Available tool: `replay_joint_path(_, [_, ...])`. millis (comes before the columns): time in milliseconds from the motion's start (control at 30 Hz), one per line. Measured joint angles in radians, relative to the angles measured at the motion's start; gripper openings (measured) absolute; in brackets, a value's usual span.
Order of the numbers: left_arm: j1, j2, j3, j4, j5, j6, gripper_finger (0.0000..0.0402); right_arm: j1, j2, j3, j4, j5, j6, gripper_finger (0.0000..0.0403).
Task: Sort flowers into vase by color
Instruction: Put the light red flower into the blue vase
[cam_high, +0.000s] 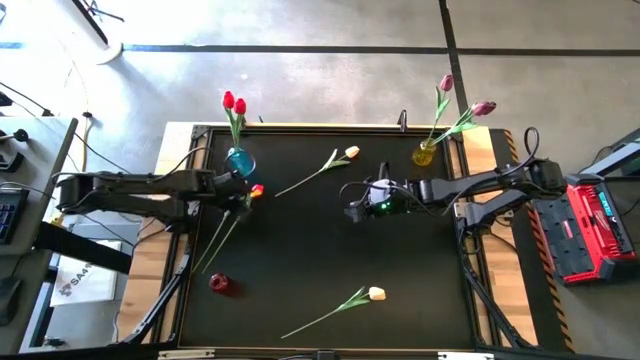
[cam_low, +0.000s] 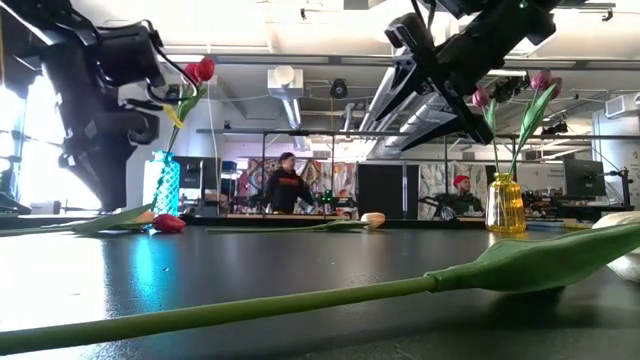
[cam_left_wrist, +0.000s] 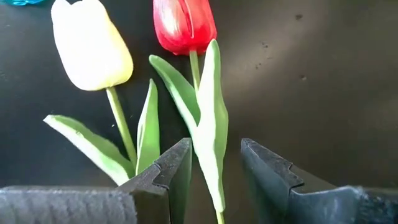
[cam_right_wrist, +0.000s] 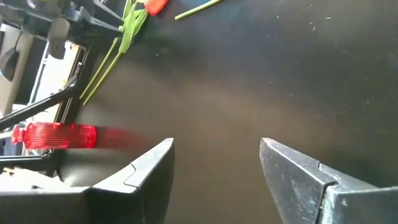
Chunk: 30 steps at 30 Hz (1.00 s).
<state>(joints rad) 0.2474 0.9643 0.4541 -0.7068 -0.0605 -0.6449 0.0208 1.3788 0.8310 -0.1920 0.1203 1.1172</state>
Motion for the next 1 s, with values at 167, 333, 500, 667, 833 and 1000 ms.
replay_joint_path(167, [0.000,0.078,0.000,0.025,-0.015,-0.005,0.0125,0.000,0.000,0.000,0.000,-0.013,0.007,0.0224])
replay_joint_path(333, [0.000,0.153,0.000,0.026,-0.021,-0.008,0.0125,0.004,0.000,0.000,0.000,-0.025,0.008,0.0224])
replay_joint_path(500, [0.000,0.202,0.003,0.034,-0.025,-0.025,0.0114,0.009,0.000,0.000,0.000,-0.026,0.008,0.0224])
replay_joint_path(667, [0.001,0.218,0.004,0.041,-0.023,-0.035,0.0076,0.009,0.000,0.000,-0.001,-0.026,0.008,0.0224])
replay_joint_path(833, [0.001,0.218,0.003,0.053,-0.013,-0.039,0.0029,0.009,0.000,0.000,-0.002,-0.036,0.008,0.0224])
replay_joint_path(1000, [0.001,0.219,0.011,0.056,0.011,-0.053,0.0005,0.021,0.000,0.000,-0.003,-0.046,0.003,0.0224])
